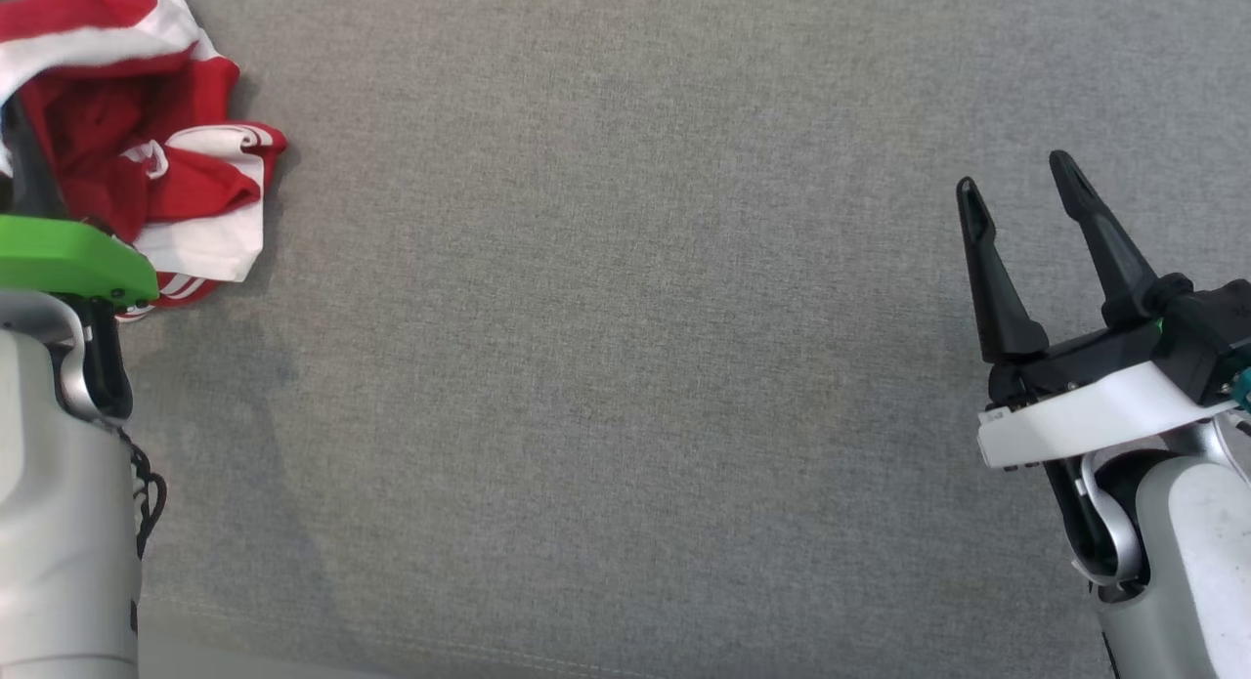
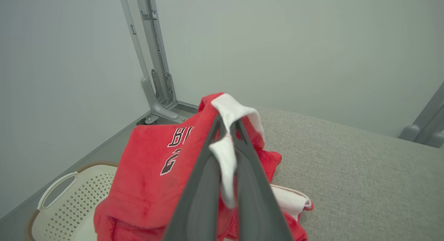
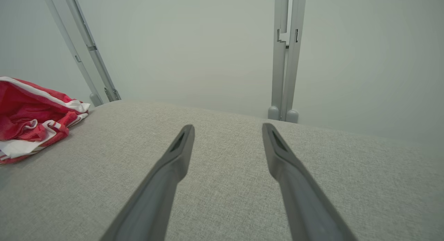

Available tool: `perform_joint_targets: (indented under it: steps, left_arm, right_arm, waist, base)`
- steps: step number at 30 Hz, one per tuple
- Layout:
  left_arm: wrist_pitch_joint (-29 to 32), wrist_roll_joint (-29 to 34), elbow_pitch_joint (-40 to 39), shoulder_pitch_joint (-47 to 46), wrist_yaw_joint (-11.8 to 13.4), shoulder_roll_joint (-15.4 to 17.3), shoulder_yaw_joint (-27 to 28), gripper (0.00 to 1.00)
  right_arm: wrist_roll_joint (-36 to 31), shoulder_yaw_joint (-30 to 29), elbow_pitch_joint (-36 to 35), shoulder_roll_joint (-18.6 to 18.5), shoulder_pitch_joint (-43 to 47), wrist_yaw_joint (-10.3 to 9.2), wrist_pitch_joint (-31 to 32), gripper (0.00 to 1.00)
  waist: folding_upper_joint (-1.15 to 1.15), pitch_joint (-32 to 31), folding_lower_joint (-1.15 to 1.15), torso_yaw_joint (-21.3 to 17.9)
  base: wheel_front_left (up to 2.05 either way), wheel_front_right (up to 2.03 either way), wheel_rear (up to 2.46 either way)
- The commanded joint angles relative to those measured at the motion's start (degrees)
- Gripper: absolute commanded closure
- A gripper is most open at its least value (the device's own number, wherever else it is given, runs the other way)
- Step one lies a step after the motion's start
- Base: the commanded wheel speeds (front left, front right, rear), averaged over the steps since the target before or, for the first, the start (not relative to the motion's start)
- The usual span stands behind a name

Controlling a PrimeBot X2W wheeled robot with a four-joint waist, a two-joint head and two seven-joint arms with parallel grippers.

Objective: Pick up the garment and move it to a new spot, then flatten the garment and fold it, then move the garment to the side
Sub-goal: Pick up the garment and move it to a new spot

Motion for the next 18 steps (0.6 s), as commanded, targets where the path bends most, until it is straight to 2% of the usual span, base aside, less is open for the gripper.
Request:
perform_joint_targets:
  steps: [1, 6, 10, 15, 18]
  left_arm:
    - [-0.1, 1.0, -2.9, 2.8, 0.6, -0.1, 0.5, 1.00]
    - [-0.1, 3.1, -14.3, 10.4, 1.4, -1.7, 0.2, 1.00]
    - [0.4, 4.6, -22.6, 17.1, 1.8, -4.0, -2.2, 1.00]
    - [4.5, 5.6, -30.7, 22.5, 0.6, -7.4, -8.0, 1.00]
    - [6.9, 6.0, -32.5, 22.8, -0.8, -9.1, -13.0, 1.00]
  right_arm:
    - [0.5, 0.0, 0.4, 0.4, 1.2, 0.02, -0.4, 0.00]
    - [1.1, 0.5, 1.3, 1.1, 3.5, 0.02, -1.0, 0.00]
    - [1.6, 1.2, 1.9, 1.7, 5.2, 0.02, -1.4, 0.00]
    - [2.0, 1.5, 1.7, 2.7, 6.3, 0.02, -2.0, 0.00]
    - [1.9, 1.5, 1.9, 3.2, 6.1, 0.02, -2.3, 0.00]
  waist:
    - [0.00, -4.1, 0.00, -0.8]
    - [0.00, -8.7, 0.00, -2.2]
    - [0.00, -11.7, 0.00, -4.4]
    - [0.00, -12.2, 0.00, -8.2]
    - [0.00, -11.5, 0.00, -11.1]
  base:
    - [0.00, 0.00, 0.00]
    - [0.00, 0.00, 0.00]
    - [0.00, 0.00, 0.00]
    - [0.00, 0.00, 0.00]
    - [0.00, 0.00, 0.00]
